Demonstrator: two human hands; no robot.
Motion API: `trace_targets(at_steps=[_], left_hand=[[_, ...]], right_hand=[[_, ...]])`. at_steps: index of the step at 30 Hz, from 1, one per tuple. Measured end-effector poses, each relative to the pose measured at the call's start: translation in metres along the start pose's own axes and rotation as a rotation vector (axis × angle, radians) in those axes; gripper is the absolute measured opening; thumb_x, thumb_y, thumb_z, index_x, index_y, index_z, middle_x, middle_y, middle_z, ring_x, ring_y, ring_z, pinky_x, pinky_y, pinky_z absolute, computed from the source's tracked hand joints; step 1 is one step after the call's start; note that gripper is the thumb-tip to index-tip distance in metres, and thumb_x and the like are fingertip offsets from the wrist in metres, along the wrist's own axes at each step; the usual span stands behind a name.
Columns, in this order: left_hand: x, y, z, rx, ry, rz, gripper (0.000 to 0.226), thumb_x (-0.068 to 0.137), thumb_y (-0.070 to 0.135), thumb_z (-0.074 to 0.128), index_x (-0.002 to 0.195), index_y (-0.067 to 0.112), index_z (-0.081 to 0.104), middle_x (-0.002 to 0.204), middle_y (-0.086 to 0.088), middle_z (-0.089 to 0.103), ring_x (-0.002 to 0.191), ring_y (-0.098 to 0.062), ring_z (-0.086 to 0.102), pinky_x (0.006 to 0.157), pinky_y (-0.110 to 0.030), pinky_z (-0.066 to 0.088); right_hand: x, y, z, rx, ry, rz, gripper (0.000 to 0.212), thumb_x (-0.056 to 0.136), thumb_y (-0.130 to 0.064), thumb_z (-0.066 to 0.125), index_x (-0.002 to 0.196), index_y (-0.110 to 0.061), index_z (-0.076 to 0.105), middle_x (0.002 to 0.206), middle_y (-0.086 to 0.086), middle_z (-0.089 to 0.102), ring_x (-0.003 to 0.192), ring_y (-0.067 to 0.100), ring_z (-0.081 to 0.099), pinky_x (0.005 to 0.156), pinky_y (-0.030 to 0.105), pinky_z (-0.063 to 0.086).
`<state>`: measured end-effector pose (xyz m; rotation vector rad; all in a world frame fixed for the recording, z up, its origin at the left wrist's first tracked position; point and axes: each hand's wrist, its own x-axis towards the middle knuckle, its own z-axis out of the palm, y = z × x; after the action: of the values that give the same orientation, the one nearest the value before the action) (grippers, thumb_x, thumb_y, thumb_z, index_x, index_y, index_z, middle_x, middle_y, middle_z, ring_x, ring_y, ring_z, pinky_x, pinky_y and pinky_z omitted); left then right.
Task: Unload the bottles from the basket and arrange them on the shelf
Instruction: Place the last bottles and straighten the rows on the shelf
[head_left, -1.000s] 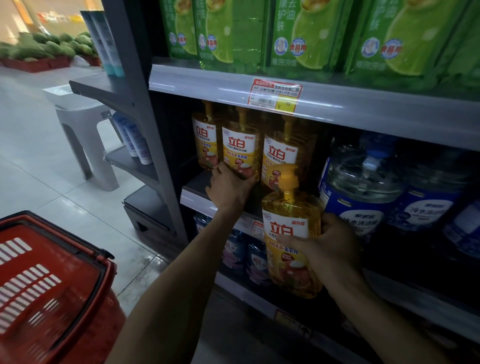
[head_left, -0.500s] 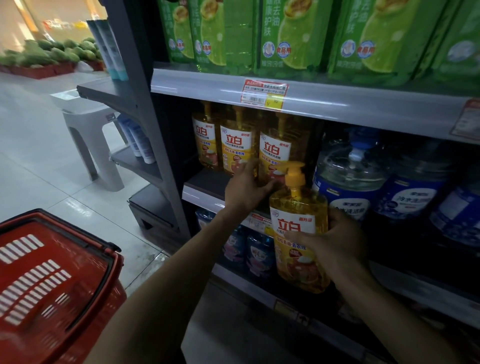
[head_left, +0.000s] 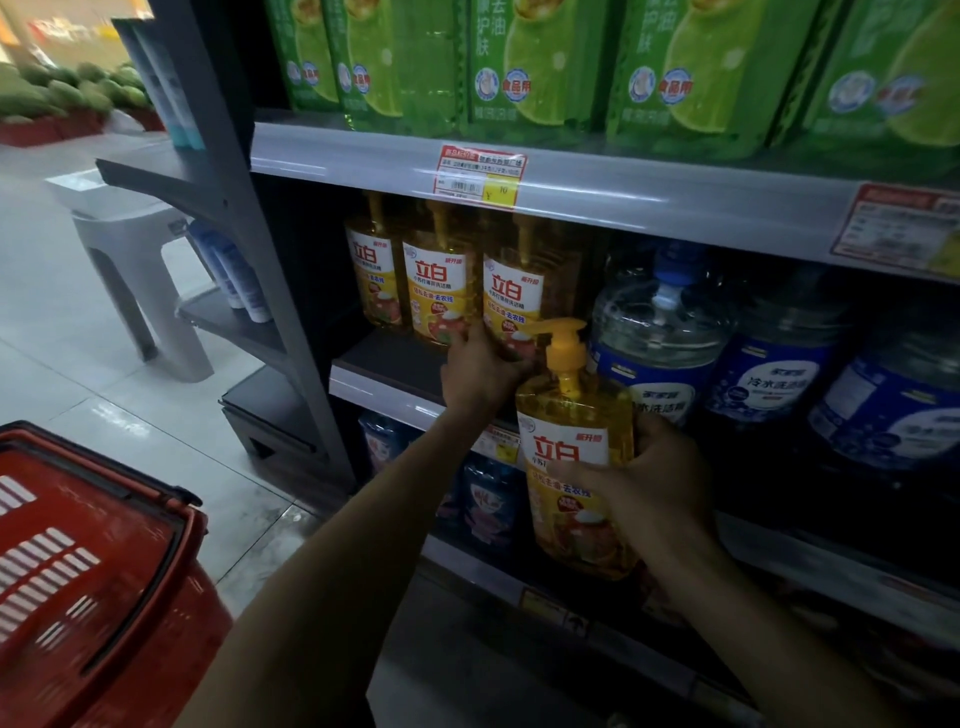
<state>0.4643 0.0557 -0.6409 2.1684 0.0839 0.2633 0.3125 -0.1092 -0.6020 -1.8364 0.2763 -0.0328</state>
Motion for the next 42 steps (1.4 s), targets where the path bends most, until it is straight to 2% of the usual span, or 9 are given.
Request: trace_targets(at_steps=[2,4,6,9,12,17,23,34,42], left_hand=[[0.002,0.000,0.002,-0.033,0.040,-0.014,0.100,0.064,0.061,0.084,0.143,0.016,0.042,0.142,-0.010,0.049,0.132,-0.032,0.050,0.109,-0.060,0.043],[0.003,-0.003,0.004,-0.044,0.088,-0.021,0.093,0.067,0.053,0.088,0.140,0.014,0.043,0.138,-0.009,0.051,0.129,-0.030,0.052,0.107,-0.059,0.044],[0.002,-0.005,0.007,-0.041,0.128,-0.019,0.094,0.067,0.053,0.087,0.140,0.014,0.042,0.138,-0.007,0.051,0.129,-0.029,0.052,0.107,-0.059,0.045],[0.000,-0.007,0.010,-0.009,0.169,-0.014,0.095,0.069,0.057,0.084,0.140,0.013,0.039,0.138,-0.008,0.051,0.129,-0.030,0.052,0.109,-0.059,0.042],[-0.001,-0.006,0.012,0.027,0.206,-0.012,0.097,0.070,0.061,0.082,0.140,0.012,0.037,0.139,-0.009,0.050,0.131,-0.031,0.050,0.112,-0.055,0.038],[-0.002,-0.006,0.016,0.034,0.236,0.005,0.093,0.072,0.060,0.079,0.140,0.013,0.037,0.140,-0.009,0.050,0.133,-0.032,0.049,0.113,-0.056,0.036],[-0.002,-0.008,0.016,0.075,0.219,0.012,0.102,0.073,0.065,0.079,0.147,0.014,0.031,0.149,-0.009,0.044,0.138,-0.033,0.045,0.115,-0.056,0.033],[-0.001,-0.012,0.019,0.070,0.261,0.000,0.102,0.072,0.065,0.078,0.148,0.017,0.031,0.149,-0.008,0.045,0.139,-0.033,0.044,0.117,-0.059,0.029],[-0.002,-0.010,0.018,0.048,0.260,0.015,0.095,0.076,0.061,0.078,0.146,0.016,0.030,0.148,-0.007,0.048,0.139,-0.031,0.045,0.116,-0.056,0.029]], right_hand=[[0.000,0.001,0.000,-0.022,0.003,-0.003,0.063,0.060,-0.018,0.099,0.114,-0.020,0.067,0.104,-0.005,0.074,0.090,0.016,0.073,0.059,0.037,0.064],[0.001,0.003,0.000,-0.040,0.008,-0.002,0.062,0.059,-0.019,0.099,0.113,-0.021,0.068,0.103,-0.006,0.074,0.088,0.014,0.073,0.059,0.039,0.065],[0.003,0.005,0.000,-0.060,0.010,-0.007,0.063,0.059,-0.020,0.100,0.113,-0.022,0.068,0.103,-0.007,0.074,0.088,0.014,0.073,0.061,0.041,0.065],[0.007,0.009,0.001,-0.090,0.025,-0.020,0.064,0.057,-0.025,0.100,0.112,-0.024,0.067,0.104,-0.009,0.075,0.093,0.017,0.073,0.071,0.047,0.065],[0.009,0.013,0.001,-0.119,0.030,-0.027,0.065,0.057,-0.026,0.100,0.113,-0.024,0.067,0.105,-0.009,0.074,0.095,0.016,0.073,0.075,0.048,0.064],[0.012,0.020,0.001,-0.110,0.035,-0.017,0.066,0.053,-0.028,0.101,0.110,-0.026,0.068,0.103,-0.008,0.075,0.093,0.019,0.074,0.071,0.049,0.064],[0.012,0.022,0.001,-0.119,0.049,-0.019,0.069,0.052,-0.031,0.101,0.113,-0.028,0.068,0.106,-0.009,0.075,0.096,0.019,0.073,0.075,0.049,0.064],[0.011,0.022,-0.002,-0.129,0.045,-0.026,0.066,0.054,-0.030,0.101,0.112,-0.027,0.068,0.106,-0.009,0.075,0.096,0.019,0.074,0.075,0.049,0.064],[0.014,0.024,0.000,-0.116,0.038,-0.015,0.067,0.053,-0.029,0.101,0.111,-0.029,0.068,0.105,-0.009,0.076,0.095,0.018,0.074,0.075,0.050,0.064]])
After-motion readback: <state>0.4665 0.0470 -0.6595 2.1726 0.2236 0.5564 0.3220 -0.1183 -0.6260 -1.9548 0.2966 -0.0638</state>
